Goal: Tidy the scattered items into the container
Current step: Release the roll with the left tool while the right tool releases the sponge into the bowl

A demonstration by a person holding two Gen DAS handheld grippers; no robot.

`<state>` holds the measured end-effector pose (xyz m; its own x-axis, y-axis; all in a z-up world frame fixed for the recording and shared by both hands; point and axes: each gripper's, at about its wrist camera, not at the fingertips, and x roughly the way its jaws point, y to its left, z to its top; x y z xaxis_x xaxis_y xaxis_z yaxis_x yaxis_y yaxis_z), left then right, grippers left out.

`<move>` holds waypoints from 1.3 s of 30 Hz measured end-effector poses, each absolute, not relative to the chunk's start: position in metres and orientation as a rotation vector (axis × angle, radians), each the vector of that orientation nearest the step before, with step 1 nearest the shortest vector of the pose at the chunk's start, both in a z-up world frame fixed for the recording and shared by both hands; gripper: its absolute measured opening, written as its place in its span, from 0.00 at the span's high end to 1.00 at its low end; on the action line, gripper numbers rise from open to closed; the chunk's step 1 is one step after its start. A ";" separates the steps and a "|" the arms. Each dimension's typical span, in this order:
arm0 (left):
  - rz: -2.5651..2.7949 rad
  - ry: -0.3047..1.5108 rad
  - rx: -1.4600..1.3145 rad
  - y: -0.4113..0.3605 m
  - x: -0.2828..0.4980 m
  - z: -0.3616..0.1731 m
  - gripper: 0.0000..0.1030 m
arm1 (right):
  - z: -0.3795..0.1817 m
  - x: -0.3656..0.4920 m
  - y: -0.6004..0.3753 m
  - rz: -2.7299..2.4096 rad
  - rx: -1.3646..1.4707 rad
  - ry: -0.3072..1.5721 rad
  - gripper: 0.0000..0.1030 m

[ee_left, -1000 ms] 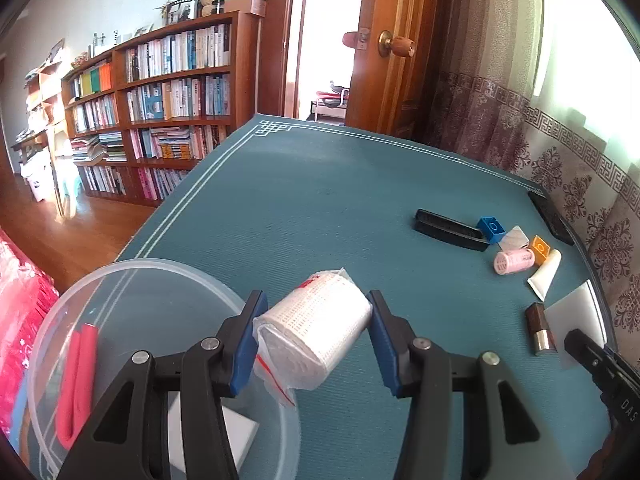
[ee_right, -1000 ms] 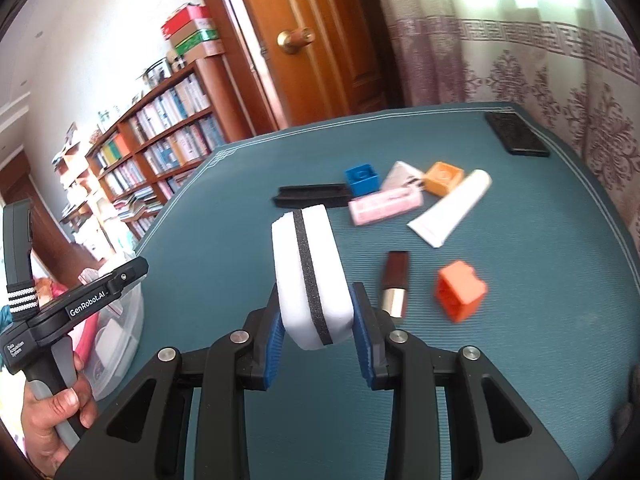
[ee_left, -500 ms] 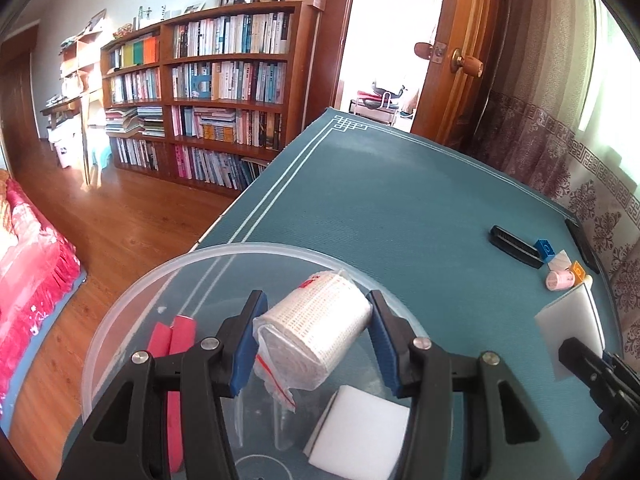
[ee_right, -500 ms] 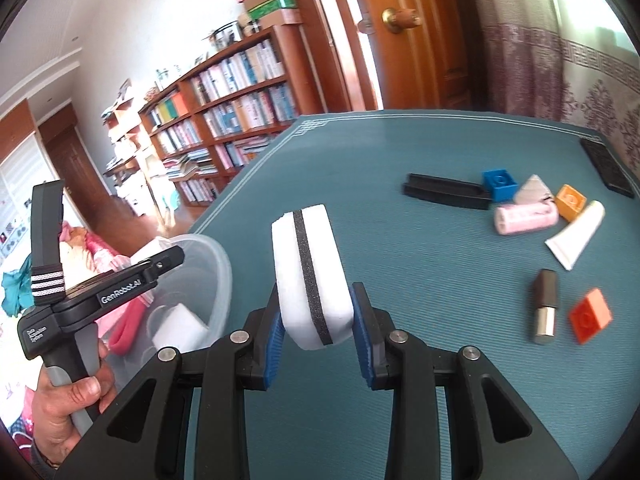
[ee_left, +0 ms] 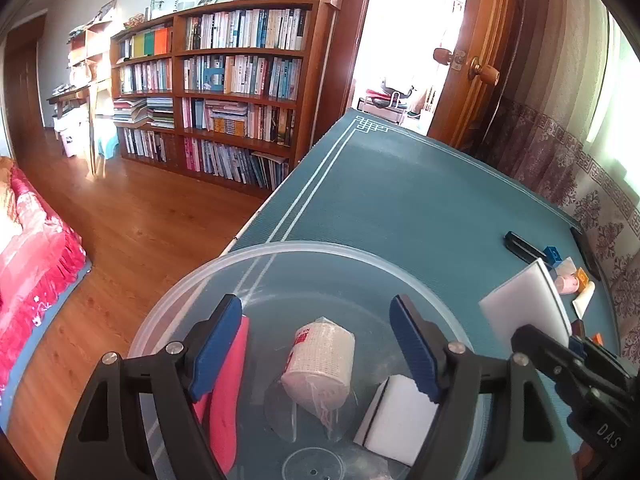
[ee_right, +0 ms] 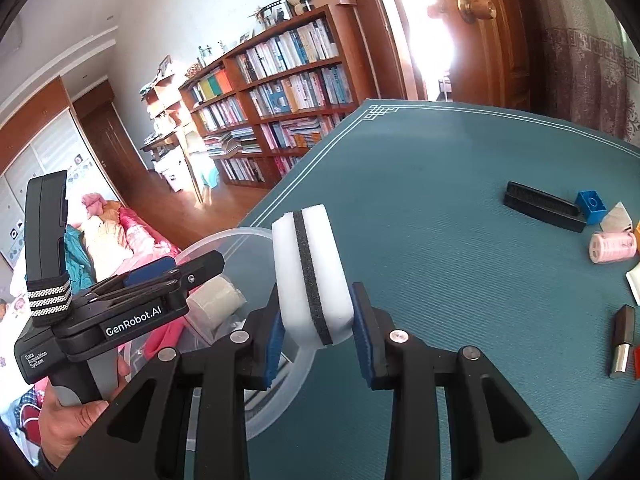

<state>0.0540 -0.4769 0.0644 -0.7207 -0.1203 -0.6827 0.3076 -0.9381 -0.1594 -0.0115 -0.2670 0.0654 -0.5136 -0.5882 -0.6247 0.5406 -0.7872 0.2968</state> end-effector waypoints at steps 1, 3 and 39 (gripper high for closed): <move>-2.686 0.385 1.034 -0.479 0.056 0.065 0.21 | 0.065 -0.013 -0.272 -2.267 0.973 -0.080 0.67; -2.679 0.384 1.020 -0.481 0.058 0.067 0.21 | 0.063 -0.015 -0.281 -2.244 0.973 -0.069 0.67; -2.639 0.395 0.991 -0.495 0.065 0.069 0.19 | 0.054 -0.026 -0.297 -2.231 0.999 -0.044 0.63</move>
